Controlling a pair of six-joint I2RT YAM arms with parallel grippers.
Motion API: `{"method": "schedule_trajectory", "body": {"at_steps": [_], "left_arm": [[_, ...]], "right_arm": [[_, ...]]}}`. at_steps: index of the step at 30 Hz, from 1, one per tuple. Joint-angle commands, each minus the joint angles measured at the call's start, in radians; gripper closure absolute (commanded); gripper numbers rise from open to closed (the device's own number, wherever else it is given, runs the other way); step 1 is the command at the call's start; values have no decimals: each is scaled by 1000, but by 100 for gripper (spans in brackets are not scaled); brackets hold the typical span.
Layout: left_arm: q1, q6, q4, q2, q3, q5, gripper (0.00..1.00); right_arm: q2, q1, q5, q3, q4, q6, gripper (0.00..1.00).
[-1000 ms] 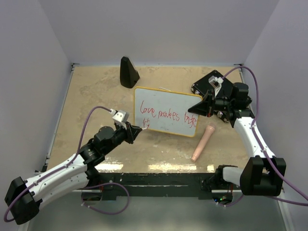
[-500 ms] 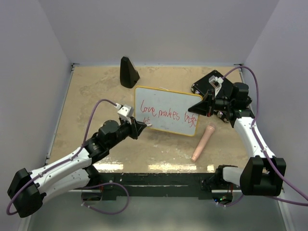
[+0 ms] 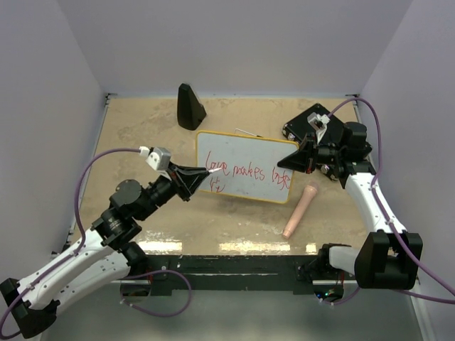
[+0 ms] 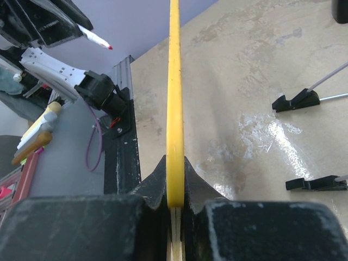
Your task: Write a sentence on the whiteboard
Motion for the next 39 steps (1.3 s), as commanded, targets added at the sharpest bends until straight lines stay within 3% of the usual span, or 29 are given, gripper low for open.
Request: {"method": "schedule_trajectory", "body": {"at_steps": [1, 9, 39], "left_arm": [[8, -5, -20, 10, -57, 17, 100], [7, -51, 104, 30, -145, 57, 100], [7, -66, 195, 0, -245, -15, 100]], "right_arm": [[-17, 0, -60, 8, 44, 22, 100], [-24, -2, -57, -3, 54, 22, 100], [-8, -3, -62, -14, 70, 19, 100]]}}
